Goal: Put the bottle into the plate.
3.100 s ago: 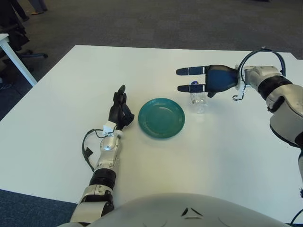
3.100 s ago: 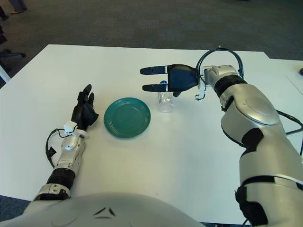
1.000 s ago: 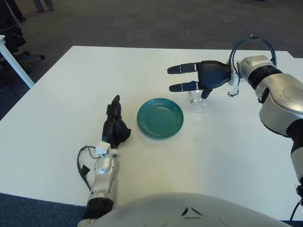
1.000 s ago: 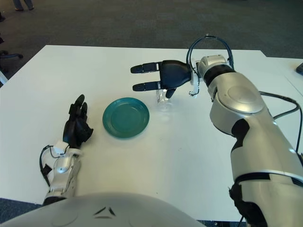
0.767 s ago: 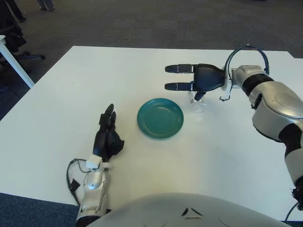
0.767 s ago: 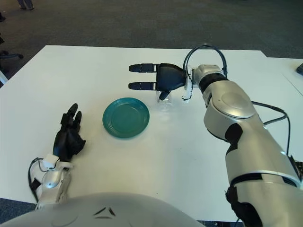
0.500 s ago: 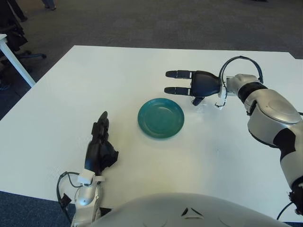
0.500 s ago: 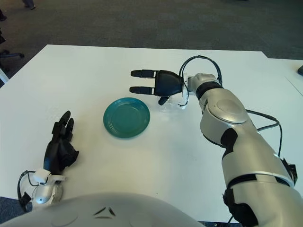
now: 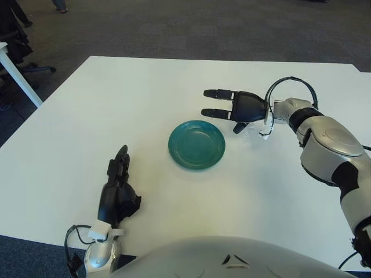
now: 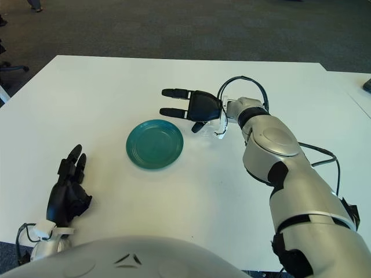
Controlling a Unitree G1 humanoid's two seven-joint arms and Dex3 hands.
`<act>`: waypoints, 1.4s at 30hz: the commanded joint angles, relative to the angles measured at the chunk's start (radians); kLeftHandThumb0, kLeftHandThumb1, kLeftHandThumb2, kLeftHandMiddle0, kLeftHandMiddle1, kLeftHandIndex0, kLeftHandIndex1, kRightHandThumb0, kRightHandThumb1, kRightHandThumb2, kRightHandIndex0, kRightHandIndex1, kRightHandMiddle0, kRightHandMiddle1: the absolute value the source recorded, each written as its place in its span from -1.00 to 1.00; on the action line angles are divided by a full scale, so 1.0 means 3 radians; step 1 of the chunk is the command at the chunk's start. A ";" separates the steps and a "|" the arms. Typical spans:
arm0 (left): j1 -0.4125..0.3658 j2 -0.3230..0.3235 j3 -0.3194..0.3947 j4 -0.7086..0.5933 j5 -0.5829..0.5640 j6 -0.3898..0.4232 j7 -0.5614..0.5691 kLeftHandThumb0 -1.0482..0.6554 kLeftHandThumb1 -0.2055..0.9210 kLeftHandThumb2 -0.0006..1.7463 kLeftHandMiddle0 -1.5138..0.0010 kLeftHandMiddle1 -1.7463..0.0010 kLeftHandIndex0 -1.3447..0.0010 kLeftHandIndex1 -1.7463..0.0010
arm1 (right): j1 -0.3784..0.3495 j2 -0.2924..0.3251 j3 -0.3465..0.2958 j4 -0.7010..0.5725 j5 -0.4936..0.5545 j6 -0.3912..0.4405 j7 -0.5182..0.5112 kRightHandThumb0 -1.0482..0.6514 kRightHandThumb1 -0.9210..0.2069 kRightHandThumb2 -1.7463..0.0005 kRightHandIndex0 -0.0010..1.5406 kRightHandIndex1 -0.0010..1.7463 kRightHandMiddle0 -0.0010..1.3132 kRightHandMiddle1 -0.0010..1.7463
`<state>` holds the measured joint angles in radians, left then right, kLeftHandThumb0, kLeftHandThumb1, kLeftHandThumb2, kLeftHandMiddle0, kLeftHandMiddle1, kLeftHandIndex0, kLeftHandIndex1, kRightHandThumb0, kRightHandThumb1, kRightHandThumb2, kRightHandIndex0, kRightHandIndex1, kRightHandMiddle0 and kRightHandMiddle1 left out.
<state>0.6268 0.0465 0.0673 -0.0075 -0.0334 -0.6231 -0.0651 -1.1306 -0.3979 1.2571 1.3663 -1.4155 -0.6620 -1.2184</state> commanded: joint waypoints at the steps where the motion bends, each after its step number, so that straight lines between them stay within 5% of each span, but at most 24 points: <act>1: 0.0162 0.0009 0.0012 0.0095 -0.0015 0.0156 -0.0022 -0.86 1.00 0.21 0.78 1.00 1.00 0.52 | 0.0123 -0.0057 -0.0053 0.0033 0.0084 -0.0071 0.0139 -1.00 -1.00 0.12 -0.70 -0.99 -1.00 -0.75; 15: 0.0085 0.0008 0.0020 0.0216 -0.0017 0.0202 -0.0024 -0.84 1.00 0.20 0.78 1.00 1.00 0.49 | 0.0235 -0.0272 -0.0138 0.0029 0.0175 -0.0097 0.0202 -1.00 -1.00 0.12 -0.69 -0.99 -1.00 -0.71; 28: -0.0284 -0.0002 -0.0007 0.0534 0.0022 0.0263 -0.0014 -0.85 1.00 0.19 0.79 1.00 1.00 0.49 | 0.0232 -0.0331 -0.0325 0.0025 0.0350 -0.0043 0.0226 -1.00 -1.00 0.18 -0.74 -1.00 -1.00 -0.71; 32: -0.0525 -0.0008 -0.0017 0.0746 0.0068 0.0295 0.0015 -0.85 1.00 0.19 0.79 1.00 1.00 0.51 | 0.0262 -0.0412 -0.0740 0.0006 0.0797 -0.0402 0.0714 -0.97 -1.00 0.22 -0.80 -1.00 -1.00 -0.77; 37: -0.0741 -0.0006 -0.0025 0.0928 0.0055 0.0322 -0.0007 -0.85 1.00 0.21 0.78 1.00 1.00 0.52 | 0.0587 -0.0545 -0.1712 -0.0216 0.2011 -0.0907 0.1809 -0.96 -1.00 0.29 -0.93 -1.00 -1.00 -0.96; 42: -0.0956 -0.0006 -0.0030 0.1087 0.0011 0.0359 -0.0036 -0.85 1.00 0.22 0.76 0.99 1.00 0.49 | 0.0977 -0.0389 -0.2390 -0.0431 0.2832 -0.0436 0.2361 -0.95 -1.00 0.38 -0.90 -0.98 -0.98 -0.98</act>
<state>0.4387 0.0576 0.0743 0.1587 -0.0298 -0.5926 -0.0651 -0.9782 -0.5235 0.7975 1.3054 -0.8787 -0.8791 -0.7368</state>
